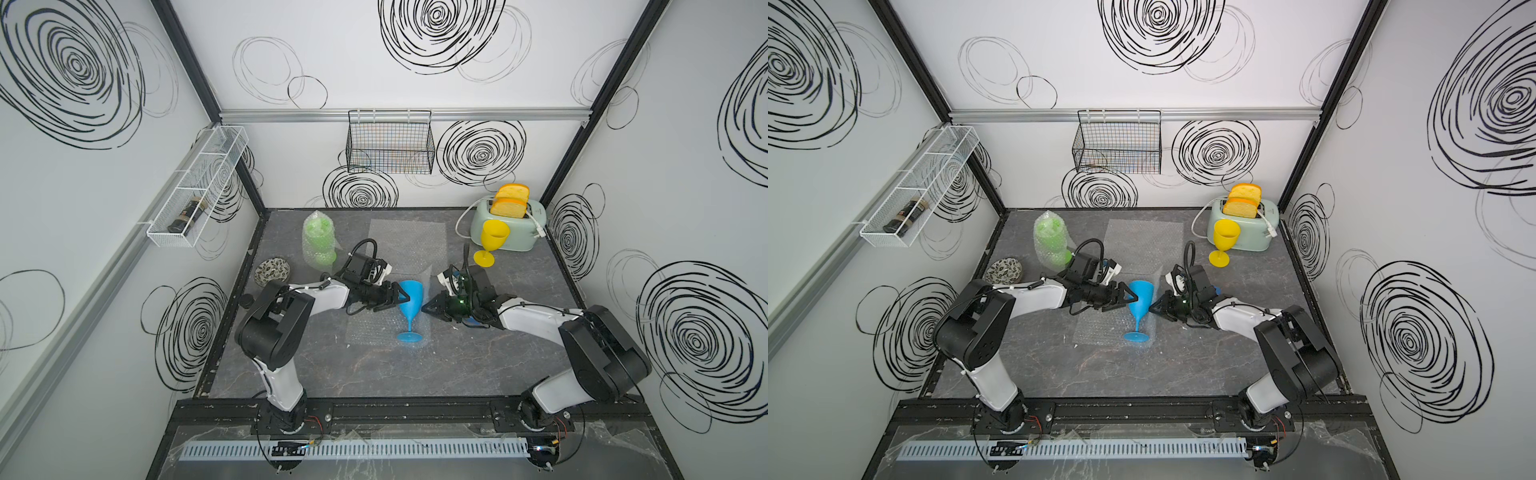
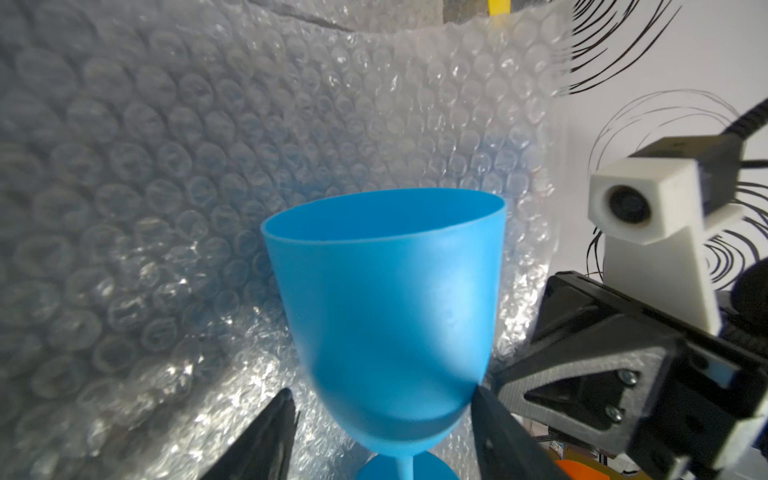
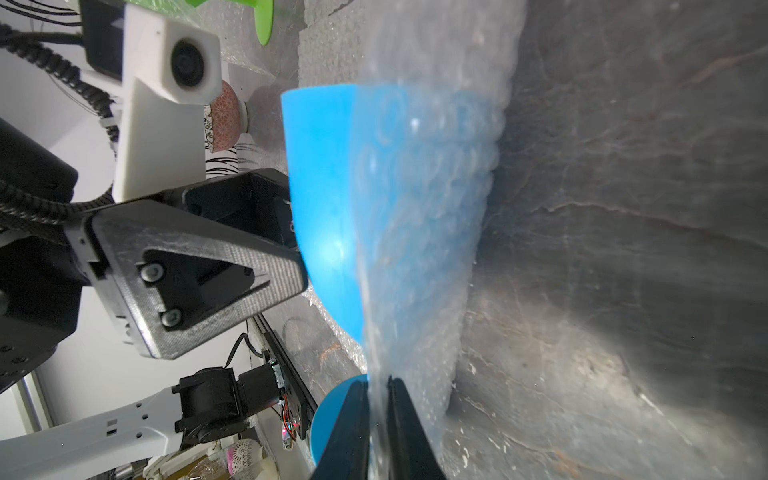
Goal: Wrap wine glasses in bubble wrap
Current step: Wrap the wine glass in bubble wrap.
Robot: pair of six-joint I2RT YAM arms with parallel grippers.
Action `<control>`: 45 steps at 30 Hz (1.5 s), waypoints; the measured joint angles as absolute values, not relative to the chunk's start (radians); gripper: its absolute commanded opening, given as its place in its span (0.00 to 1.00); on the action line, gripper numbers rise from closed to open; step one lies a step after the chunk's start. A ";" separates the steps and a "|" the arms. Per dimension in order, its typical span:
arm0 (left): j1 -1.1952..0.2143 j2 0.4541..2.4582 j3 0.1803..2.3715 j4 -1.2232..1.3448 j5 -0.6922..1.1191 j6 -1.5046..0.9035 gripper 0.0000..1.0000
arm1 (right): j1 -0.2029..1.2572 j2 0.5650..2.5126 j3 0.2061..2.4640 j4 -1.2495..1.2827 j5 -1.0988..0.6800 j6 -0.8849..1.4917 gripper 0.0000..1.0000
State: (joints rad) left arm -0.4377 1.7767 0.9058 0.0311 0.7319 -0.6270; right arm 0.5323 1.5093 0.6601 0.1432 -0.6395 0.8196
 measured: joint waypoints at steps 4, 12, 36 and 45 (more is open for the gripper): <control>-0.437 1.769 0.906 0.006 0.731 -0.624 0.76 | 0.562 1.509 0.699 0.110 -0.620 0.801 0.13; -0.430 1.739 0.906 -0.006 0.745 -0.623 0.81 | 0.592 1.524 0.753 0.086 -0.609 0.780 0.10; -0.437 1.789 0.972 -0.040 0.736 -0.622 0.76 | 0.646 1.601 0.822 0.057 -0.595 0.757 0.16; -0.439 1.810 0.991 -0.053 0.729 -0.617 0.63 | 0.646 1.601 0.830 0.032 -0.597 0.740 0.28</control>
